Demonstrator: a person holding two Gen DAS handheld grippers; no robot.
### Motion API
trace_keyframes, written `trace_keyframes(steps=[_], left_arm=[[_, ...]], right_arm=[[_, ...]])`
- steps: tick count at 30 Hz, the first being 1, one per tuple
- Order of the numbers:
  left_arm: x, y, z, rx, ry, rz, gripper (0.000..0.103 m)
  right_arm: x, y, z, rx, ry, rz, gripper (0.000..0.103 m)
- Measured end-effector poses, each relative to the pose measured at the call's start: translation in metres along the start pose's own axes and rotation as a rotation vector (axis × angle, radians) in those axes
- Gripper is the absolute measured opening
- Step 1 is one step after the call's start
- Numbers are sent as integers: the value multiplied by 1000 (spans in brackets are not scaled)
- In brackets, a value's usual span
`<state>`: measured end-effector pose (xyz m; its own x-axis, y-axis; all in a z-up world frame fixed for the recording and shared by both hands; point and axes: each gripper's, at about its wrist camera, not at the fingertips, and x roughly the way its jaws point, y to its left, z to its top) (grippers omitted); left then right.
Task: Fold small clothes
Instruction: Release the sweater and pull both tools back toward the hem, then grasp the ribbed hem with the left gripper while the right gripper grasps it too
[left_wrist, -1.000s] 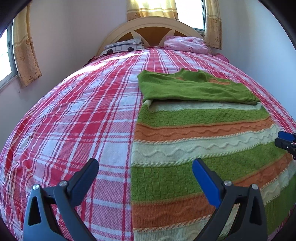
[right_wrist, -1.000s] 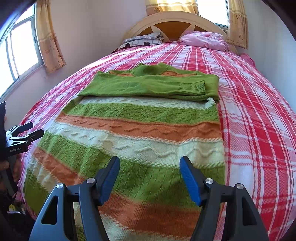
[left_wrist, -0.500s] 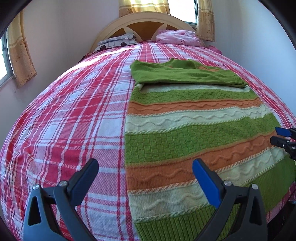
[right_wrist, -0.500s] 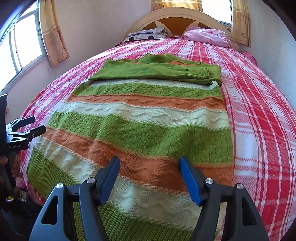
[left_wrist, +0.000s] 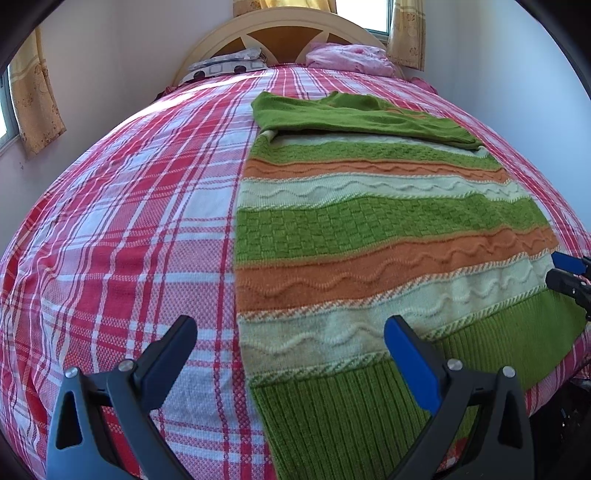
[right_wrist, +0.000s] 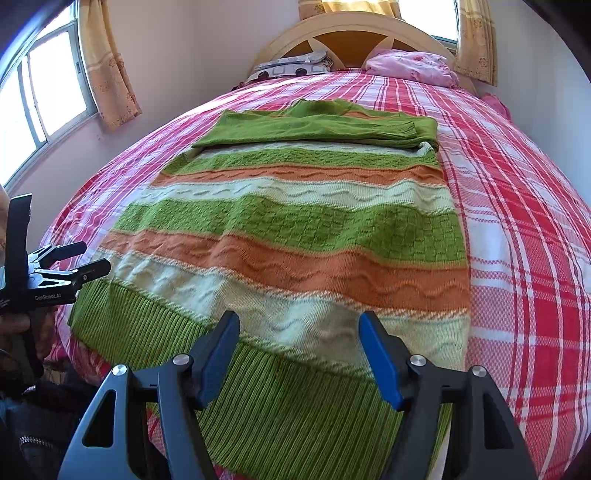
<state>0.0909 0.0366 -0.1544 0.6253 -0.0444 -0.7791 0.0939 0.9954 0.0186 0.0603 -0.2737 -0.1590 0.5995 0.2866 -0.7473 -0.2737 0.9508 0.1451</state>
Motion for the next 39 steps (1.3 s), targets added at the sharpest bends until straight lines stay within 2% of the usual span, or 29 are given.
trace_keyframes(steps=[17, 27, 35, 39], left_arm=[[-10, -2, -27, -9, 66, -42, 103], [-14, 0, -41, -32, 96, -66, 102], [-20, 11, -49, -102, 118, -159, 75], [-22, 13, -54, -129, 125, -174, 73]], right_arm=[[-18, 6, -31, -10, 42, 4, 68], [-35, -3, -46, 16, 29, -2, 68], [-52, -13, -58, 46, 9, 4, 68], [-60, -19, -62, 61, 0, -15, 68]])
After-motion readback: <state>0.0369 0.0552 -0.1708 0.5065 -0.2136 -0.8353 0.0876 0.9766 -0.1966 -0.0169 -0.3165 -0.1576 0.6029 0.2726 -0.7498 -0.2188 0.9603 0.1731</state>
